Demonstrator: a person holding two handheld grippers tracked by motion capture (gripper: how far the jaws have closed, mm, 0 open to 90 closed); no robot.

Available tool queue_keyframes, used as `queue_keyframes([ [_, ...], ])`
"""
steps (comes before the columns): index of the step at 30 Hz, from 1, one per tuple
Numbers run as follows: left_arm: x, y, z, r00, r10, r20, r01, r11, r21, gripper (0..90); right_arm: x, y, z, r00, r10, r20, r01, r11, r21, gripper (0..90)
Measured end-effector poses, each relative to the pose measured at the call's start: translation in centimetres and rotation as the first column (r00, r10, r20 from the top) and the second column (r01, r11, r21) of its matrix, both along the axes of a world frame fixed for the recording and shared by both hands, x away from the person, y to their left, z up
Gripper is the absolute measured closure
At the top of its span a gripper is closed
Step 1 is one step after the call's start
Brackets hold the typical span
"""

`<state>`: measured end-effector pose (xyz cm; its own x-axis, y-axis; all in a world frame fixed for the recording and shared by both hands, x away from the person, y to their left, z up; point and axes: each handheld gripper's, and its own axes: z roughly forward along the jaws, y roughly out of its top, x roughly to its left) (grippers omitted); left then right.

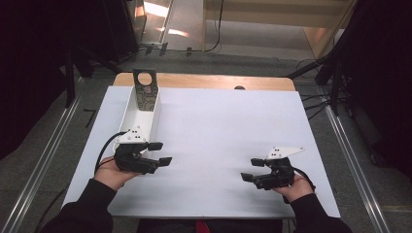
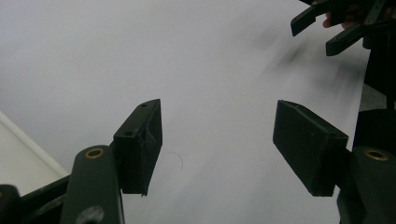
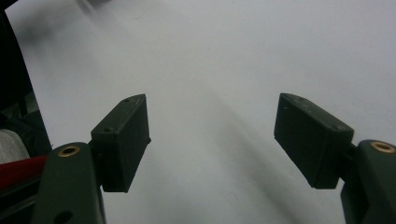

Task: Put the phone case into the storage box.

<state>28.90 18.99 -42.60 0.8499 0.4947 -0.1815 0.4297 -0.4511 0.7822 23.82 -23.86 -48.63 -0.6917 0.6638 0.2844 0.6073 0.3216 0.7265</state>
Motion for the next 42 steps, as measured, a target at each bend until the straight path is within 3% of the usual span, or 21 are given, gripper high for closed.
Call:
queue_keyframes([
  [11, -1.0, -0.2, -0.7, 0.9995, -0.017, 0.026, 0.017, 0.9995, 0.027, 32.9, 0.0, 0.1, 0.0, 1.0, 0.003, -0.001, -0.003, 1.0, -0.002, 25.7],
  [26, -2.1, 0.2, -2.1, 0.9997, -0.024, 0.004, 0.024, 0.9987, 0.045, 32.9, -0.1, 0.1, 0.0, 1.0, 0.006, -0.002, -0.006, 1.0, -0.002, 25.8],
  [42, -2.3, 0.9, -3.1, 0.9996, -0.029, -0.005, 0.029, 0.9975, 0.064, 32.9, 0.0, 0.2, -0.1, 0.9999, 0.011, 0.001, -0.011, 0.9999, -0.002, 25.8],
])
